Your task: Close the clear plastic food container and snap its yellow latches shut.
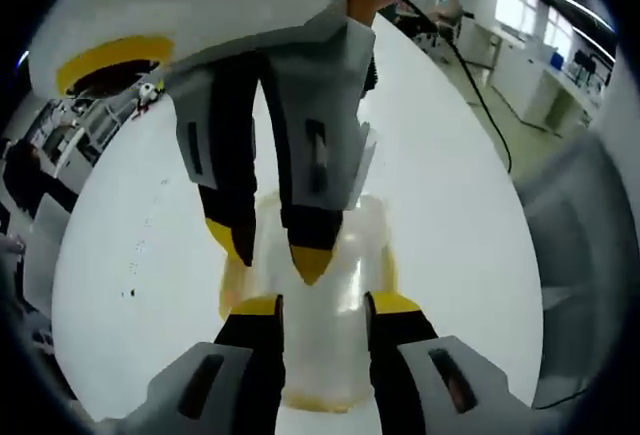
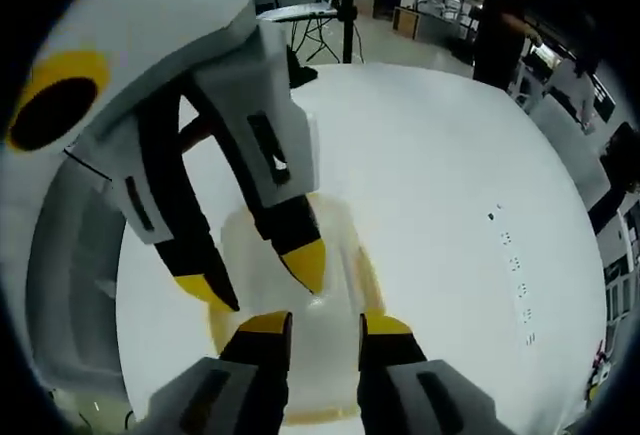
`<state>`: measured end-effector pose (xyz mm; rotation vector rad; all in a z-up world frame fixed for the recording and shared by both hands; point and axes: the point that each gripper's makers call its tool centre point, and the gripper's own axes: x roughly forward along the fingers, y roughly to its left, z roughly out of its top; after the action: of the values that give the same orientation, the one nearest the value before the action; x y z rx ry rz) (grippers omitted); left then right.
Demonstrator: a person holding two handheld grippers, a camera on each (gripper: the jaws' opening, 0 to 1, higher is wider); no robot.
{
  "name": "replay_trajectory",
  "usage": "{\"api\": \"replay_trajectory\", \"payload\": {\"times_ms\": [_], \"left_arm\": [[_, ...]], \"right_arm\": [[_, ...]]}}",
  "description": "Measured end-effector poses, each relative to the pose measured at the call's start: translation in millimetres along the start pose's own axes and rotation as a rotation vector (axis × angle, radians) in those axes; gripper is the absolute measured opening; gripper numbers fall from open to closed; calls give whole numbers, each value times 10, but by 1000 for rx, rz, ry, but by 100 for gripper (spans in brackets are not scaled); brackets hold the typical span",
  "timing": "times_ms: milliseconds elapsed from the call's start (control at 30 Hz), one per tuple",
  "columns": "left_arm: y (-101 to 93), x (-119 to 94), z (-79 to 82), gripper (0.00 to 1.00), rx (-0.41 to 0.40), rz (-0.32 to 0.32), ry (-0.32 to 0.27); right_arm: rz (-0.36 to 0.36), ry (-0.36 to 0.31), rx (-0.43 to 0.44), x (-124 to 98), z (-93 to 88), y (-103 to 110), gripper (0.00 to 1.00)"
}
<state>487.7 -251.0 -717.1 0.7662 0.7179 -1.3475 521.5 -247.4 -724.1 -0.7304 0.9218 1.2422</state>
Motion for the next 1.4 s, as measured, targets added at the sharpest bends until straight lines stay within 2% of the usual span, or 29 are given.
{"api": "replay_trajectory", "payload": {"times_ms": [267, 367, 433, 500, 600, 900, 1167, 1400], "left_arm": [[-93, 29, -10, 33, 32, 4, 11], [-141, 39, 2, 36, 38, 5, 9], [-164, 52, -11, 38, 73, 17, 16], [-199, 72, -25, 41, 82, 19, 29], [-191, 96, -51, 44, 97, 39, 40], [-162, 153, -63, 46, 108, 93, 54], [-154, 179, -94, 46, 157, 151, 74], [-148, 175, -104, 46, 171, 170, 72]], "right_arm": [[-3, -4, -11, 10, 21, -65, 25], [4, 0, -21, 35, 37, -86, 28], [2, 15, -32, 66, 19, -106, 31], [27, 15, -33, 74, 21, -99, 31], [27, 18, -21, 69, 29, -143, 34], [79, 28, -47, 83, 34, -105, 33], [131, 36, -67, 102, 32, -74, 30], [174, 30, -53, 124, 25, -120, 35]]}}
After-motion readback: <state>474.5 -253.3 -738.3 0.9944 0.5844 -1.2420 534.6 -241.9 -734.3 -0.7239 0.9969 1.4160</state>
